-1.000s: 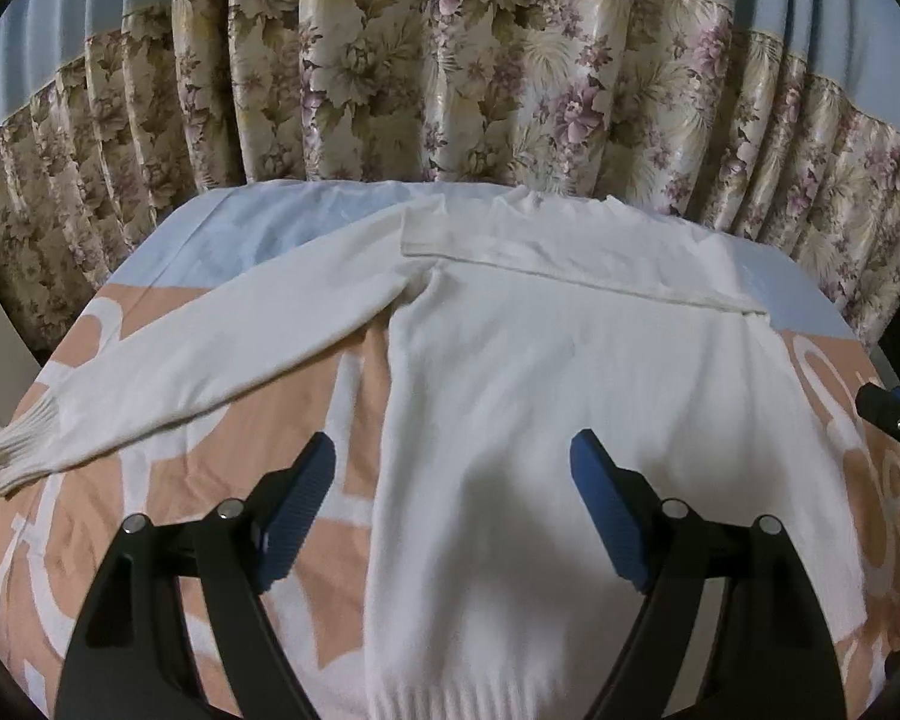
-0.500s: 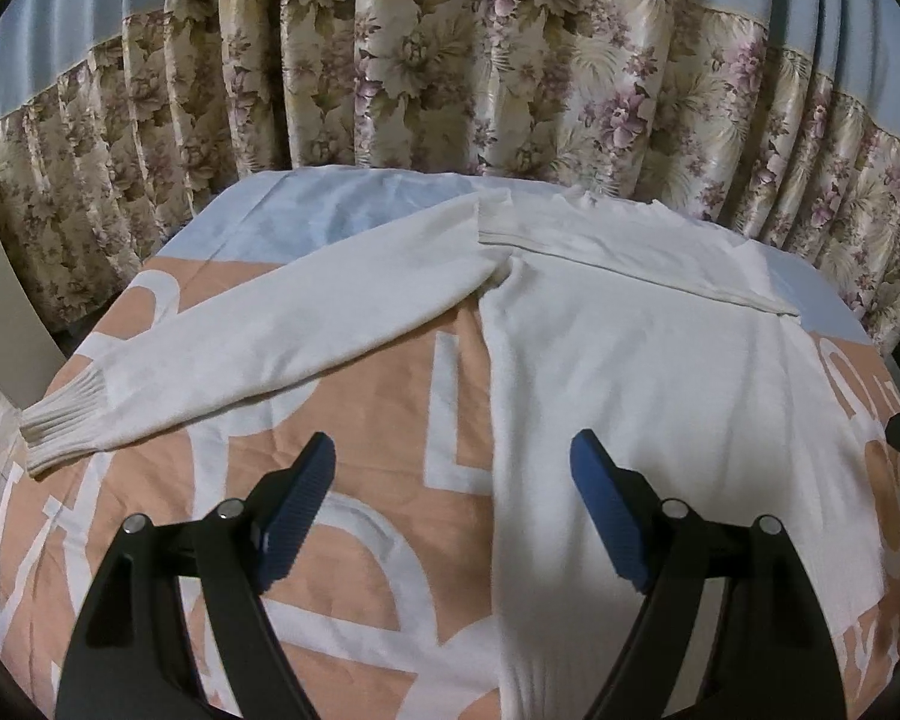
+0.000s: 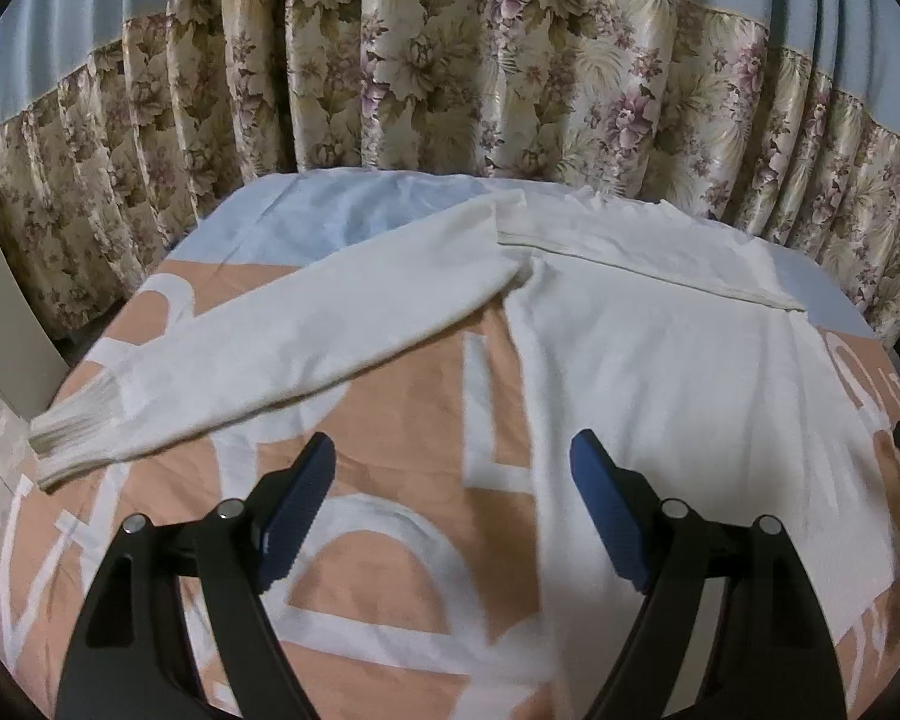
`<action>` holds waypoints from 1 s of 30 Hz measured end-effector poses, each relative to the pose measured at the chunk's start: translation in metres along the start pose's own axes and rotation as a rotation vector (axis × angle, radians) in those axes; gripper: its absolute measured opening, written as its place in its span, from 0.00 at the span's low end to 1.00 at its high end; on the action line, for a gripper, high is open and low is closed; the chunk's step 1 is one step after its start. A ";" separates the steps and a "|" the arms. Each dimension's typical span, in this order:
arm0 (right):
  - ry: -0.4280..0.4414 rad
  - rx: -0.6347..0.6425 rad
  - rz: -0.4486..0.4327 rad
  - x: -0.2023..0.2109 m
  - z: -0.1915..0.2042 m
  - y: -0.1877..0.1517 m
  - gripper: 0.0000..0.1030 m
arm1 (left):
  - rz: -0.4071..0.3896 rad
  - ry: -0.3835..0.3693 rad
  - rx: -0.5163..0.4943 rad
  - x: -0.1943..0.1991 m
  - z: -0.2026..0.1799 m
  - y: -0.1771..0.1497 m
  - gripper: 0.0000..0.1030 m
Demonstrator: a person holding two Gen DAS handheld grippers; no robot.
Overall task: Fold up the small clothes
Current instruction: 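Move the left gripper to the ribbed cuff of the other sleeve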
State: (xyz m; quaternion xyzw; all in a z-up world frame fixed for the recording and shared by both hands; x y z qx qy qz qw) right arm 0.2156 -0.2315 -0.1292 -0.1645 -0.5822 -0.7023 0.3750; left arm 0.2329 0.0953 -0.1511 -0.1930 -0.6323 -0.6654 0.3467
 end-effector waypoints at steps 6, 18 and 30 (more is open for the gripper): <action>-0.012 0.013 0.003 -0.005 0.010 -0.001 0.97 | 0.007 0.025 0.011 -0.014 0.030 -0.001 0.79; -0.039 0.027 -0.022 -0.015 0.050 -0.014 0.97 | -0.004 0.069 0.041 -0.035 0.124 0.002 0.79; -0.082 0.026 -0.100 -0.017 0.094 -0.031 0.97 | -0.011 0.081 0.047 -0.047 0.202 -0.009 0.79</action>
Point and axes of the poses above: each gripper's, at about its wrist camera, not at the fingertips, and x roughly against the way its jaws point, z to its left, y to its top, the point moved 8 cm from there along -x, roughly the way its jaws point, and after that the axes turned 14 degrees about y, right-handed, at the moved point
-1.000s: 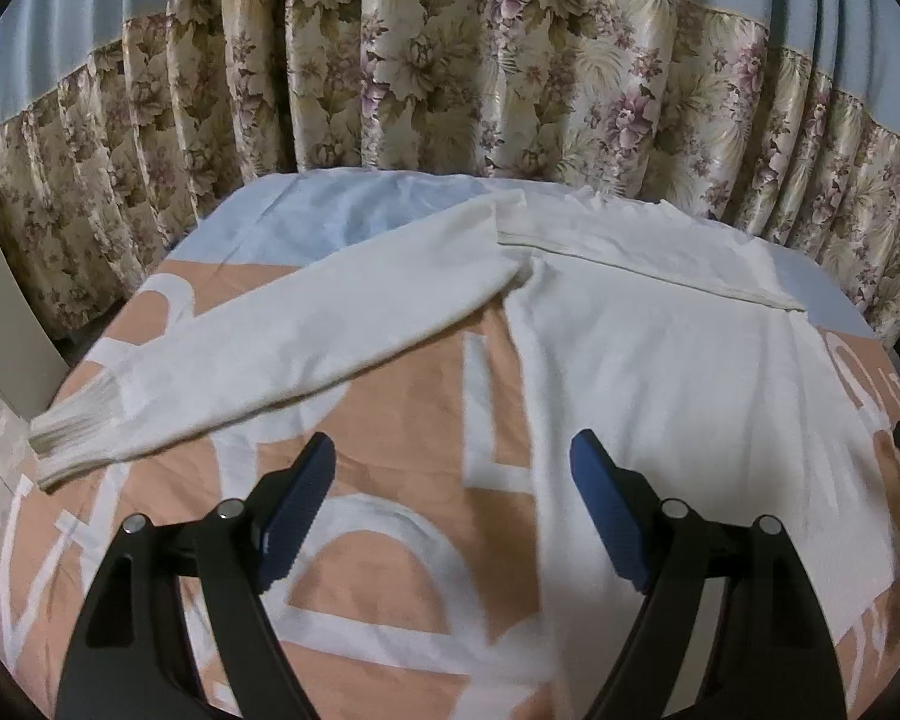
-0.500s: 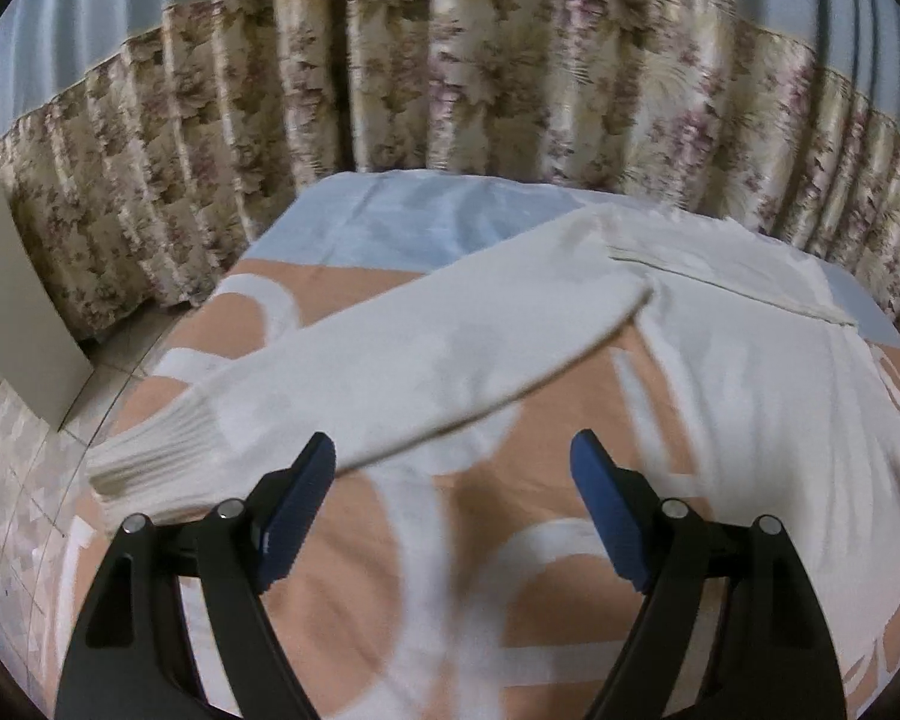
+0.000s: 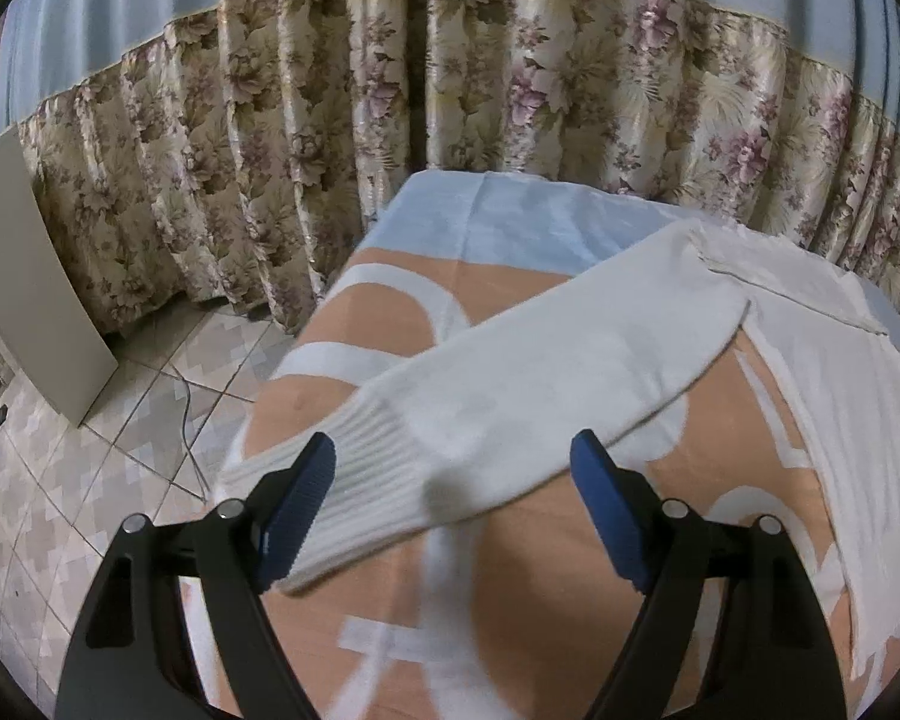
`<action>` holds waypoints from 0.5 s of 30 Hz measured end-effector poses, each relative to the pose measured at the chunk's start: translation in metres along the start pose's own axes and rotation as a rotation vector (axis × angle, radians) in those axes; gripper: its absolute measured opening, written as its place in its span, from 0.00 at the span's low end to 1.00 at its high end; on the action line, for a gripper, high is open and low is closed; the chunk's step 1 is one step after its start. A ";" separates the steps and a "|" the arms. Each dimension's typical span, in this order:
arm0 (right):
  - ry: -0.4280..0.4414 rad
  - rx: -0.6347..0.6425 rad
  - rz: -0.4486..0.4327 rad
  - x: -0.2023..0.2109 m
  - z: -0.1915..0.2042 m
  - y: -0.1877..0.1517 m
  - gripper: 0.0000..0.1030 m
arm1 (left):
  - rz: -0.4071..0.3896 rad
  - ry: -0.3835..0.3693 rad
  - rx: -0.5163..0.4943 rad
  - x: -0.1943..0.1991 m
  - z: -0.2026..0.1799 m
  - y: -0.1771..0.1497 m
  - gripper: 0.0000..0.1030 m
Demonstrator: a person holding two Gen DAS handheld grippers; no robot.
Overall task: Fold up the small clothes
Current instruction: 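Move the left gripper to the ribbed cuff of the other sleeve, then grasp the cuff with the left gripper and carry it across the body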
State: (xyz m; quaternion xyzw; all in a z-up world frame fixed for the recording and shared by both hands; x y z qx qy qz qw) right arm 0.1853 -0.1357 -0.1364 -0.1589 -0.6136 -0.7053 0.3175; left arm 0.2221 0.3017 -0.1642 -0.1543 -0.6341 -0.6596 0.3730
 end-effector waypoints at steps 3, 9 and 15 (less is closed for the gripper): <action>0.012 0.017 0.005 -0.001 0.016 -0.007 0.97 | 0.005 0.005 0.000 -0.008 0.016 0.001 0.79; 0.063 0.098 0.059 -0.011 0.044 -0.016 0.97 | 0.070 0.037 0.053 -0.035 0.053 -0.004 0.79; 0.061 0.096 0.051 -0.012 0.047 -0.012 0.97 | 0.136 0.051 0.055 -0.048 0.053 -0.023 0.79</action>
Point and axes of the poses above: each gripper's, at about its wrist camera, not at the fingertips, and x roughly against the way its jaws point, z to its left, y to its top, the point moved 8 cm from there along -x, roughly the way its jaws point, and after that the axes turned 14 degrees about y, right-handed, at the moved point
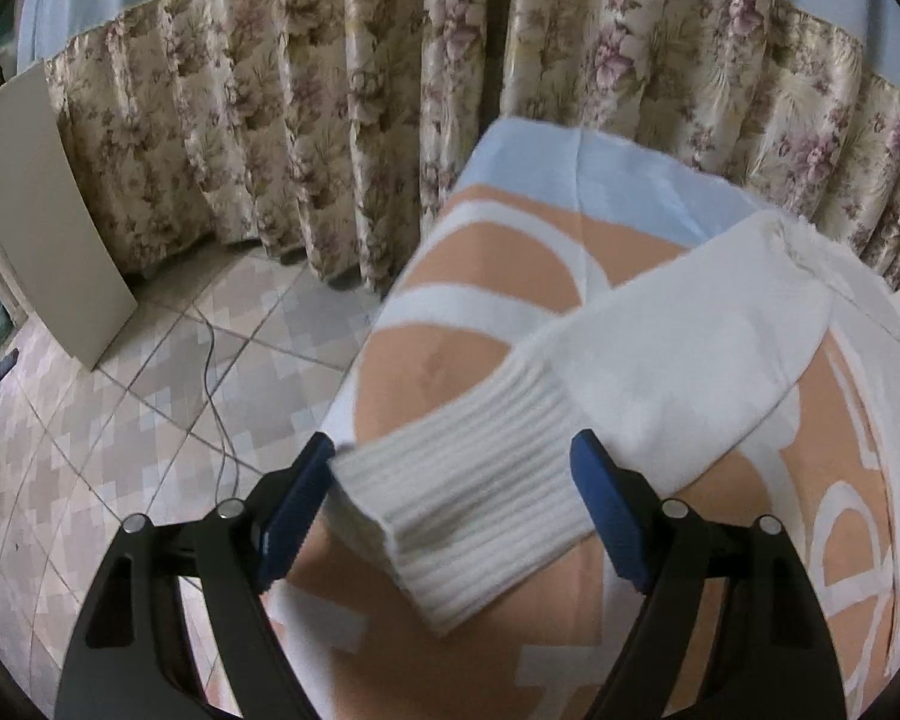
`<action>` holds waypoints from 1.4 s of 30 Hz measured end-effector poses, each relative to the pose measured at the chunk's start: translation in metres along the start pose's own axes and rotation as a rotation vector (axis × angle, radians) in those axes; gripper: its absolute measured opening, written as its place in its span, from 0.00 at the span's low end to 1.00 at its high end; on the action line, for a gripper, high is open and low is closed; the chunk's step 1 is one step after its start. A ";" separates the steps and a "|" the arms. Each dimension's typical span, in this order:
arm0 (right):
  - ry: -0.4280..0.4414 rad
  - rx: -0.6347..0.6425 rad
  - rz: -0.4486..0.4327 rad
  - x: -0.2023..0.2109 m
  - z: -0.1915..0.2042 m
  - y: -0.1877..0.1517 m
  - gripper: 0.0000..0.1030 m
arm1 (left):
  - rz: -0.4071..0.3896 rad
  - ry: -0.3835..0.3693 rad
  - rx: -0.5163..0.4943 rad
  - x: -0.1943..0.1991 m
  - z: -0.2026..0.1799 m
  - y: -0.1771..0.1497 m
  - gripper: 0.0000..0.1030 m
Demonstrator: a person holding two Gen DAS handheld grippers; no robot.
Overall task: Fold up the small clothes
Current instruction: 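Grasp the cuff with the left gripper and carry it across the body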
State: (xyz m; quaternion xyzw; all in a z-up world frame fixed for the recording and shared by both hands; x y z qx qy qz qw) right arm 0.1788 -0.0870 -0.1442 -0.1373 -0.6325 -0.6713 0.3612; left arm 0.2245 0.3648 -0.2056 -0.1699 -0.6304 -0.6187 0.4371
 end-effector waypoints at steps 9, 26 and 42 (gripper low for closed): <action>0.026 -0.010 -0.007 0.002 -0.001 0.001 0.97 | 0.013 0.047 0.014 0.001 -0.001 0.000 0.59; 0.051 -0.062 -0.016 0.001 -0.024 0.009 0.97 | -0.072 -0.050 -0.026 0.058 -0.073 0.024 0.12; -0.022 -0.239 -0.017 0.007 -0.146 0.000 0.97 | -0.085 -0.188 -0.174 0.098 -0.298 0.046 0.12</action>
Point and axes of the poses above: each gripper's, at about its wrist camera, not at the fingertips, and x roughly against the way its jaws point, z to its left, y to its top, the point moved 8 cm from there along -x, roughly the way its jaws point, and after that the axes turned 14 degrees about y, right-handed, at the moved point
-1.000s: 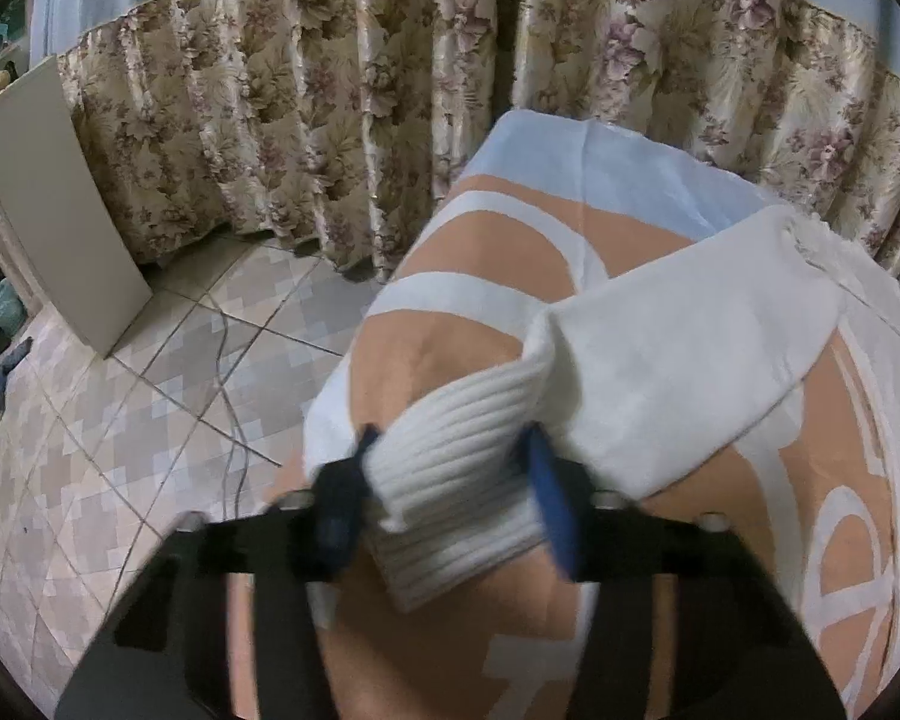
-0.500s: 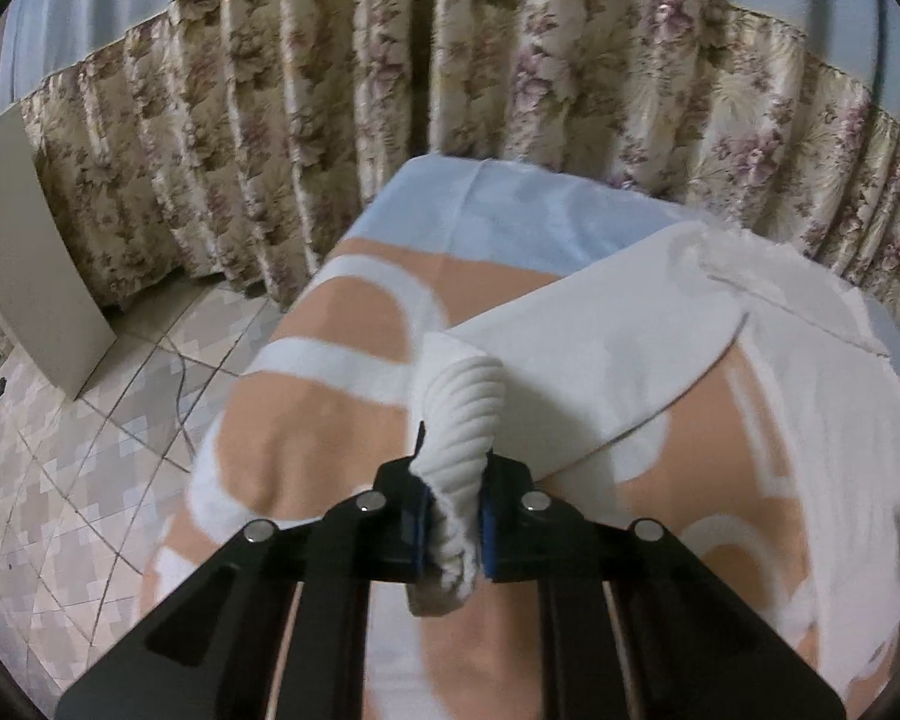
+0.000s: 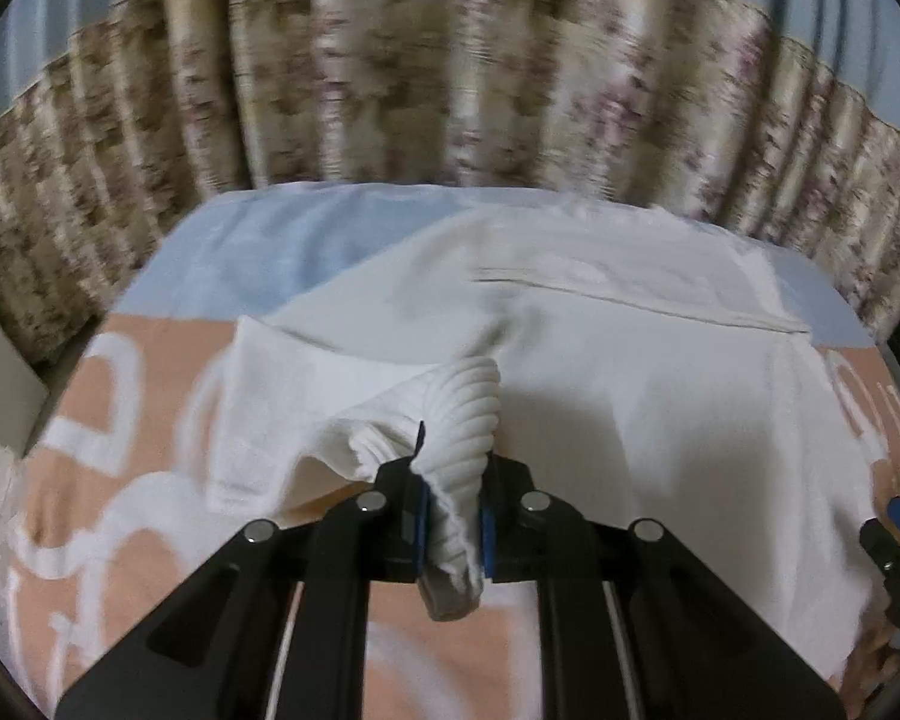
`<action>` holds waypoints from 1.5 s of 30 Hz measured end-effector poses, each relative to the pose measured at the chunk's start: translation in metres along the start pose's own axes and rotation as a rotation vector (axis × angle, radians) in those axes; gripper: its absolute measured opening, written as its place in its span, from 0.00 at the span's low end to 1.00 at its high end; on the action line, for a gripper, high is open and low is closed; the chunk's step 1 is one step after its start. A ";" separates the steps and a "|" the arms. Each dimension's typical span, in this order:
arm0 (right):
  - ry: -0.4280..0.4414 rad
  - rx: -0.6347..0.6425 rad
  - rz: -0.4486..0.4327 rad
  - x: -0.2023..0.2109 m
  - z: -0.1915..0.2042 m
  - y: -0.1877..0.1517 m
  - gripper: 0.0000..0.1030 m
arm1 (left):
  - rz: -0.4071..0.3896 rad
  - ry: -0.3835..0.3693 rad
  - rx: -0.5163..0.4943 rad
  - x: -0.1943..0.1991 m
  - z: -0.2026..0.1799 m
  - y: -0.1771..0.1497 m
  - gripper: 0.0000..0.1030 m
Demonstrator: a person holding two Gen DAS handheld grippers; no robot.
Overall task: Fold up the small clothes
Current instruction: 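Grasp the cuff with the left gripper and carry it across the body, then lay the sleeve on the body and open the left gripper, then grasp the folded sleeve cuff with the right gripper and pull it back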
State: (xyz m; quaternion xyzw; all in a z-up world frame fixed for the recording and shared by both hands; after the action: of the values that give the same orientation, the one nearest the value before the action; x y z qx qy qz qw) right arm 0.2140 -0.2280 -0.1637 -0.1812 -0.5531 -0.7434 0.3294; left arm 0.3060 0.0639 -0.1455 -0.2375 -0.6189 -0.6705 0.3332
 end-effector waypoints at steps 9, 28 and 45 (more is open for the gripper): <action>-0.085 -0.044 -0.037 0.015 -0.083 0.025 0.97 | 0.006 -0.085 -0.092 -0.005 -0.126 0.017 0.12; -0.131 0.014 -0.021 0.001 -0.112 0.075 0.97 | -0.066 -0.087 -0.093 -0.007 -0.171 0.031 0.65; -0.088 0.105 -0.036 -0.007 -0.038 0.084 0.97 | -0.093 -0.101 -0.009 0.020 -0.107 0.034 0.65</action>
State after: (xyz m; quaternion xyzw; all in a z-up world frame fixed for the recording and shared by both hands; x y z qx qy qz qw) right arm 0.2805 -0.2764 -0.1216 -0.1862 -0.6086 -0.7104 0.3004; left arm 0.3274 -0.0453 -0.1210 -0.2432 -0.6422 -0.6753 0.2689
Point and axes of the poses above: each gripper's, at about its wrist camera, not at the fingertips, and x roughly against the way its jaws point, z to its left, y to its top, the point moved 8 cm from there along -x, roughly the way its jaws point, and after that the axes turned 14 degrees about y, right-handed, at the moved point
